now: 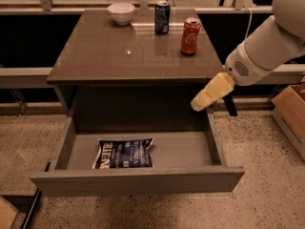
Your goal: Pick blue chip bag from top drawer and place on counter
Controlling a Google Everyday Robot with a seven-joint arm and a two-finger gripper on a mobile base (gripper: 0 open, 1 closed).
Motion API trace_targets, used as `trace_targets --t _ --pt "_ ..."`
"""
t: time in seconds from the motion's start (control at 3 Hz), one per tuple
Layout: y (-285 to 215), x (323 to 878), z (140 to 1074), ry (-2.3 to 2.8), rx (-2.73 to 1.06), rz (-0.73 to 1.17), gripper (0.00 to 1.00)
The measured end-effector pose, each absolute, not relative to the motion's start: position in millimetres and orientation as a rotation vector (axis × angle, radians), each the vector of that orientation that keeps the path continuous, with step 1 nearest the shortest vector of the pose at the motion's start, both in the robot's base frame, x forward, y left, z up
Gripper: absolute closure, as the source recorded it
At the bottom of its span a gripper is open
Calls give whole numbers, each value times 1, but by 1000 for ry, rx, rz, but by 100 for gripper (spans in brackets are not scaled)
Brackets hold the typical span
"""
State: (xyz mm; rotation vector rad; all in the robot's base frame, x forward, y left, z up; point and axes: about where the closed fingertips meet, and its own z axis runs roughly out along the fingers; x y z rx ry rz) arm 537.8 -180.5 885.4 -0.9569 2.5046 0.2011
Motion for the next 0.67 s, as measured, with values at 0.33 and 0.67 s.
trace_targets --t 0.33,0.67 --pt "-172 558 864 2563 -842 260 0" --pt "-151 570 841 2608 -789 337 0"
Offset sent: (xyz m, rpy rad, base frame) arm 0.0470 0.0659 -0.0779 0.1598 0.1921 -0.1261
